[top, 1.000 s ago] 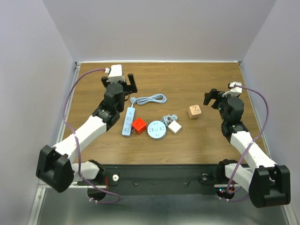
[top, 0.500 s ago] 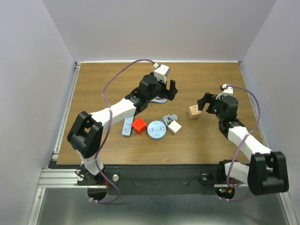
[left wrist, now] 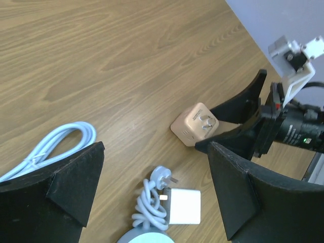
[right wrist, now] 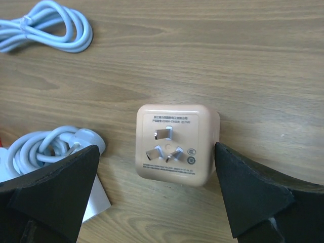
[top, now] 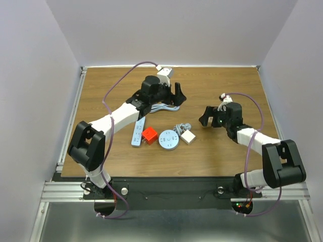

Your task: Insert the plug

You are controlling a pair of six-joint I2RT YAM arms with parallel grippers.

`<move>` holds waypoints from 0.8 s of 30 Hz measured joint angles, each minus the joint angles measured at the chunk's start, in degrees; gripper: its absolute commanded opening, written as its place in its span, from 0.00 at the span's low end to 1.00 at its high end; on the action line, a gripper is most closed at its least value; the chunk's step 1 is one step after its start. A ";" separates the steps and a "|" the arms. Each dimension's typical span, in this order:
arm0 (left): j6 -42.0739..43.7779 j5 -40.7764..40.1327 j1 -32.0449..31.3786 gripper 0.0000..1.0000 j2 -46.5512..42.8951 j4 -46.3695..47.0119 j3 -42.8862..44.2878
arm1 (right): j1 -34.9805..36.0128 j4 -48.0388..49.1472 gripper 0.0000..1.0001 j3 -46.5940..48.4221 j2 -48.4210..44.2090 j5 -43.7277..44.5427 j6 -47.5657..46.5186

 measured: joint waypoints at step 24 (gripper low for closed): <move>-6.78 7.76 2.12 0.92 0.28 -3.89 0.83 | 10.05 -4.07 0.00 5.14 5.07 15.02 -6.38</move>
